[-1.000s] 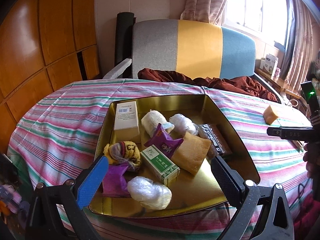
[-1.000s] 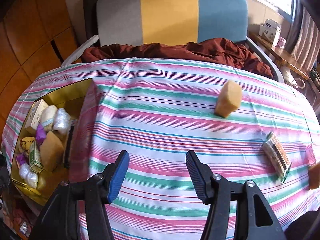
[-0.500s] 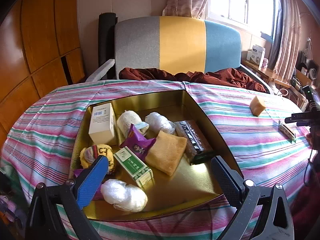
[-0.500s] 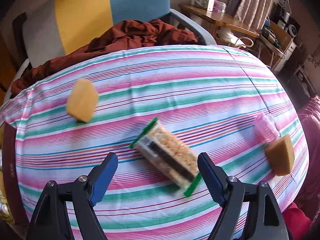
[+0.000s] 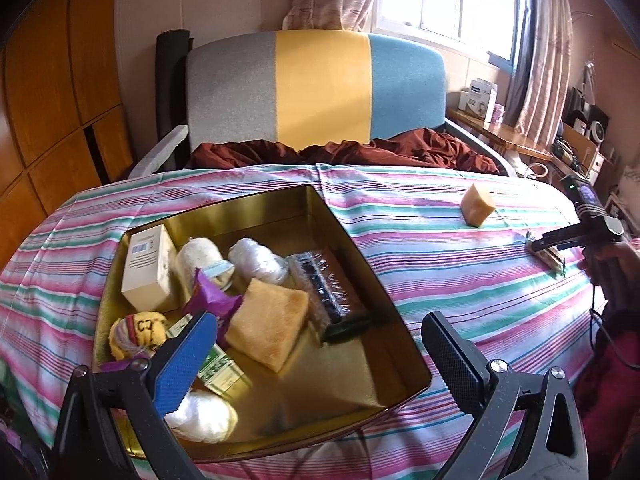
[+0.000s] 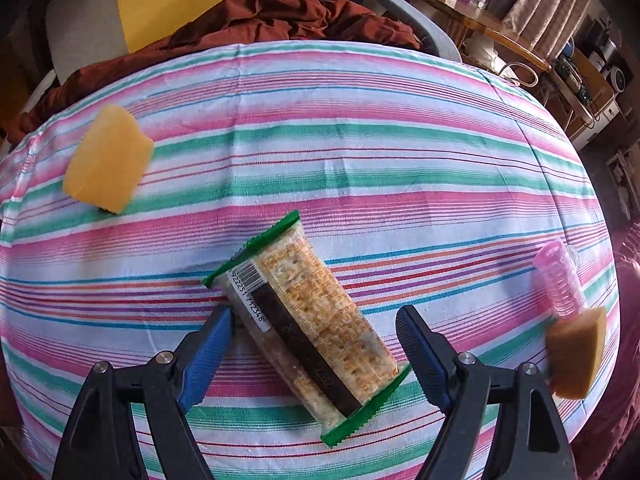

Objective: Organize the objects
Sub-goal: 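Move both tools back toward the remaining items on the table, then grasp a yellow sponge with the left tool while the right tool grasps the second cracker pack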

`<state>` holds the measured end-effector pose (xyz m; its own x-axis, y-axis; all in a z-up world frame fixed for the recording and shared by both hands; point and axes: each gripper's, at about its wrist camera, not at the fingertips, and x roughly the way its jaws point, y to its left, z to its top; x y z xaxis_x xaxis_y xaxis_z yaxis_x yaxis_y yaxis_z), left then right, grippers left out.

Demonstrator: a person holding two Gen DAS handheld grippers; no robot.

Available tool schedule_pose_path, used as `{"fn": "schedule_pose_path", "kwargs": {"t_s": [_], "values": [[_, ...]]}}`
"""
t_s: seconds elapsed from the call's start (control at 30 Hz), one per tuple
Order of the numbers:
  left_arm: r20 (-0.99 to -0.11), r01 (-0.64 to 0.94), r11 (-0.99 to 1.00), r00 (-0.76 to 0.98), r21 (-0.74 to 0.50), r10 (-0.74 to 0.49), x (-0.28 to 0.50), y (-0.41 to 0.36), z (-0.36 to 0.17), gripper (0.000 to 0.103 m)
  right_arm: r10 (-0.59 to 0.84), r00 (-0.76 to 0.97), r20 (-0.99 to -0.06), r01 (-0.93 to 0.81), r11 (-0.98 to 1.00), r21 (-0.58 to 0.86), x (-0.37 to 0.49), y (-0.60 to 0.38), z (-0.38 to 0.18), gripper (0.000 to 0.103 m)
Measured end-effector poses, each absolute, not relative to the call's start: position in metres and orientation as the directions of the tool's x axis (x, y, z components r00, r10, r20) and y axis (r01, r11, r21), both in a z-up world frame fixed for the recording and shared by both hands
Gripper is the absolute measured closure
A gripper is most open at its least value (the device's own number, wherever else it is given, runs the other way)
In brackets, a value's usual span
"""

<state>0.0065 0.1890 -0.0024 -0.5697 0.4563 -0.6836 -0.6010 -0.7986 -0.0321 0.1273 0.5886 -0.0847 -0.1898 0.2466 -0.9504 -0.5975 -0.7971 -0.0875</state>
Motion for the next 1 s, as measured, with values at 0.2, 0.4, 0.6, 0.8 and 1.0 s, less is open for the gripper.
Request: {"fn": "schedule_pose_path", "kwargs": {"t_s": [0.2,0.4,0.6,0.8,1.0], "values": [[-0.692,-0.635,-0.771,-0.536,-0.047,0.483,0.008,0.213,-0.003,0.0,0.218,-0.221,-0.951,-0.579,-0.814,-0.052,0.13,0.578,-0.083,0.048],[-0.687,-0.694,-0.718,-0.498,-0.051,0.53,0.014,0.249,0.004,0.0,0.203,-0.238,-0.95,-0.478,-0.876,-0.067,0.12,0.542,-0.081,0.057],[-0.704,-0.746,-0.66,-0.422,-0.088,0.571,0.01,0.303,0.006,0.0,0.204,-0.232,-0.951,-0.481,-0.874,-0.07,0.122,0.537,-0.08,0.056],[-0.756,-0.743,-0.649,-0.33,-0.16,0.564,-0.007,0.357,-0.008,0.0,0.201,-0.226,-0.953,-0.483,-0.873,-0.07,0.122,0.538,-0.078,0.056],[-0.8,-0.715,-0.667,-0.268,-0.208,0.536,-0.035,0.412,-0.027,0.002,0.161,-0.23,-0.96,-0.499,-0.866,-0.026,0.124,0.546,-0.079,0.054]]}}
